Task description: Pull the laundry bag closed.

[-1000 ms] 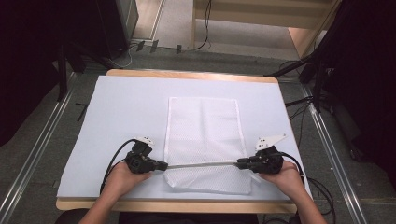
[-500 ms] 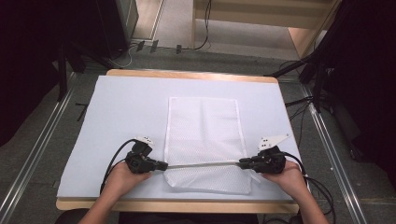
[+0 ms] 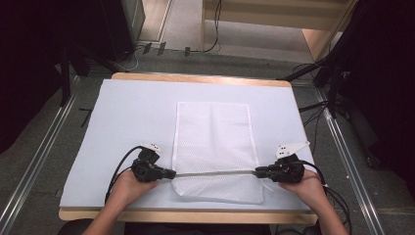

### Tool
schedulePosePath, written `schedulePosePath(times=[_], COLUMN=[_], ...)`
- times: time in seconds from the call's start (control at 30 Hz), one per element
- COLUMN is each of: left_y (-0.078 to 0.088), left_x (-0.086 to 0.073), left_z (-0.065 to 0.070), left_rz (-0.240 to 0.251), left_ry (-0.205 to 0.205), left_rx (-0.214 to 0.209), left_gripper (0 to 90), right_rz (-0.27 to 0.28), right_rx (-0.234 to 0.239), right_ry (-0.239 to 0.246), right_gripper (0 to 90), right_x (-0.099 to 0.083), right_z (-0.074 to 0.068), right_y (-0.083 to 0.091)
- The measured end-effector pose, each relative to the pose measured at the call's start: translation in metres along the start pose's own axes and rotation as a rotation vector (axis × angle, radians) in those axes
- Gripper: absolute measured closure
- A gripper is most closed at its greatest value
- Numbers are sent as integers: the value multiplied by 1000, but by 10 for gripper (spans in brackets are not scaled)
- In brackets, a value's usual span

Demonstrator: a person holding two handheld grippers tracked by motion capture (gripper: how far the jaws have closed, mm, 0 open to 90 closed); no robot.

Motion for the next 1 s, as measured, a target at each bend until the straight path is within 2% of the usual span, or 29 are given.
schedulePosePath(times=[0.3,0.57,0.83,1.0], left_y=[0,0,0,1], left_x=[0,0,0,0], left_z=[0,-1,-1,-2], left_rz=[-2,-2,-3,-7], left_ry=[-3,-3,-6,-1], left_rx=[5,2,2,-4], left_gripper=[900,900,900,900], right_rz=[-1,-1,-7,-8], right_rx=[4,-2,9,5], right_ry=[6,-16,-10,-24], right_gripper=[829,830,830,828], right_x=[-1,-7,-11,-11], right_z=[-1,2,1,2], right_y=[1,5,6,5])
Point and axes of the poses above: each handheld gripper's, and its own axes: y roughly backward along the jaws, x roughly out of its top, z roughly to its right, the point moved 7 cm from there along -y, roughly forward along the jaws, and after that the axes turned 7 degrees about x, right-handed, at the moved point
